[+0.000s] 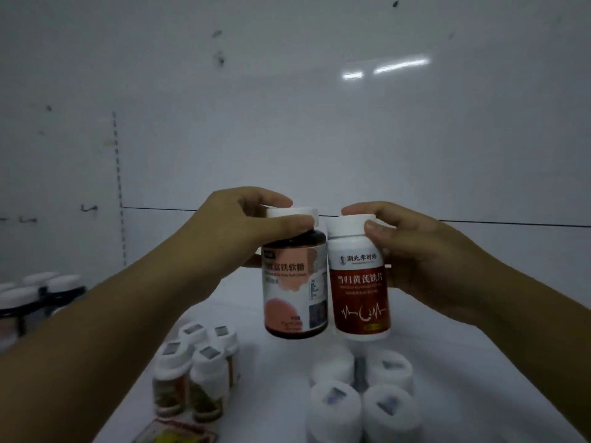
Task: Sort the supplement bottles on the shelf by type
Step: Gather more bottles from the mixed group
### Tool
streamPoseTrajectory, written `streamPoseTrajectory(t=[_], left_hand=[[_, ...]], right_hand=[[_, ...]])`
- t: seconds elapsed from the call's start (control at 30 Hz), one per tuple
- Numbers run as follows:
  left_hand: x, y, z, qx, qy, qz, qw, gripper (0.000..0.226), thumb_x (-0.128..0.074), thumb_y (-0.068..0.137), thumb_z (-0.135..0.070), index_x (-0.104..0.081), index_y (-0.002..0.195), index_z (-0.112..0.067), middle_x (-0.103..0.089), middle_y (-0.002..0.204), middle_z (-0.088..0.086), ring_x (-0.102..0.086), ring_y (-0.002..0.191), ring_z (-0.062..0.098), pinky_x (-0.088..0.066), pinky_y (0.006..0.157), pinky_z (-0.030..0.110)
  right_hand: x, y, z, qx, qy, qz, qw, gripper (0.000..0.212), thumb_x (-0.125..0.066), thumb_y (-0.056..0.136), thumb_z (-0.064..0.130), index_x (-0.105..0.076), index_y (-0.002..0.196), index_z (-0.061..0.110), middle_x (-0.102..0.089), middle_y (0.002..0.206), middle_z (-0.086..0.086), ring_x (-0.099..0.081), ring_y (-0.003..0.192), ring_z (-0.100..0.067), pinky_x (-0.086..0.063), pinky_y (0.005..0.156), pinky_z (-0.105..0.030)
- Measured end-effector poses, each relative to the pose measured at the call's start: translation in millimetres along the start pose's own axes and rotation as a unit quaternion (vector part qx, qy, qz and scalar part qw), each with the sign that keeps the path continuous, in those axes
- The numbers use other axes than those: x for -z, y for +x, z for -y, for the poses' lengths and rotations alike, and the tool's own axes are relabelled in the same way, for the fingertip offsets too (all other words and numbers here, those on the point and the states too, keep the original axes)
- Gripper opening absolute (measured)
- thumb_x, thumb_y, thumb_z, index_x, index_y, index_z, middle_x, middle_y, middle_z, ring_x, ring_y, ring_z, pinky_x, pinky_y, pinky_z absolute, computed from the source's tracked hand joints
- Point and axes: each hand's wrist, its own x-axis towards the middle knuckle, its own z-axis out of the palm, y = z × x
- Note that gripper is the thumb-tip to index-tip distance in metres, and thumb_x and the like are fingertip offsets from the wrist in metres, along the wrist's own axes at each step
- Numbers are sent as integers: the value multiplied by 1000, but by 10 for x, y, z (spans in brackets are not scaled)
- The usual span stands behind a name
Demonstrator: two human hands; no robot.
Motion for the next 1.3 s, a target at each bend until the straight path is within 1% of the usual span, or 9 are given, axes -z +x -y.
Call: streamPoseTrajectory(t=[0.17,0.33,0.47,0.63,0.77,0.9,1.1,1.2,1.3], left_hand=[[1105,-267,298,28,11,-32,999,44,-71,51,-48,-71,88,-23,-75,79,-8,-70,70,4,-51,48,14],[2087,-382,660,51,31,-71,996,38,-74,58,-43,-71,91,-24,-75,82,-7,-70,70,3,-52,51,15],[2690,-283,939,52,47,-101,992,32,-76,65,-37,-69,94,-26,-74,84,-7,-70,71,3,-54,54,18],[3132,5,1290,56,64,-121,989,36,-73,68,-39,-68,100,-23,-73,93,-2,-71,79,9,-58,69,30],[3351,287,1541,41,87,-136,986,29,-72,69,-40,-69,93,-25,-72,88,-3,-70,77,9,-57,66,28],[3592,666,1794,47,100,-129,985,31,-68,75,-34,-63,103,-21,-68,97,0,-66,87,14,-57,74,34],[3965,1221,2278,53,107,-115,986,13,-65,77,-27,-66,89,-21,-68,91,0,-65,85,14,-56,72,32],[4177,1460,2567,77,94,-84,989,21,-67,76,-21,-65,96,-17,-67,98,4,-64,88,16,-56,76,35],[4348,1602,2881,109,74,-29,991,27,-68,74,-20,-65,100,-13,-67,97,6,-64,87,16,-54,67,29]], right_hand=[[-1189,602,-144,-11,57,-7,998,29,-49,86,28,-63,109,18,-70,101,-8,-66,91,-21,-53,74,-35],[-2157,1173,-196,5,8,38,999,43,-61,66,40,-62,106,22,-73,89,1,-69,80,-13,-53,65,-28],[-2609,1647,-243,7,-29,31,999,58,-66,62,39,-54,116,23,-68,105,1,-66,97,-17,-52,80,-35],[-2848,2214,-399,10,-65,34,997,52,-65,62,38,-56,108,17,-69,100,0,-68,89,-13,-56,74,-27],[-2883,2667,-522,27,-80,36,996,54,-68,59,33,-58,109,16,-69,104,-2,-68,93,-15,-55,77,-29],[-2898,3128,-656,29,-118,35,992,36,-71,73,19,-61,108,18,-68,106,-1,-67,93,-13,-55,76,-28],[-3005,3658,-917,22,-153,21,988,26,-71,70,13,-67,95,17,-70,95,-1,-69,86,-15,-56,71,-28],[-3086,3850,-1059,18,-158,2,987,24,-71,69,10,-68,92,17,-71,91,-1,-69,84,-15,-57,68,-28],[-3178,3972,-1162,7,-177,-7,984,21,-71,68,8,-69,84,22,-72,85,3,-69,80,-14,-55,65,-27]])
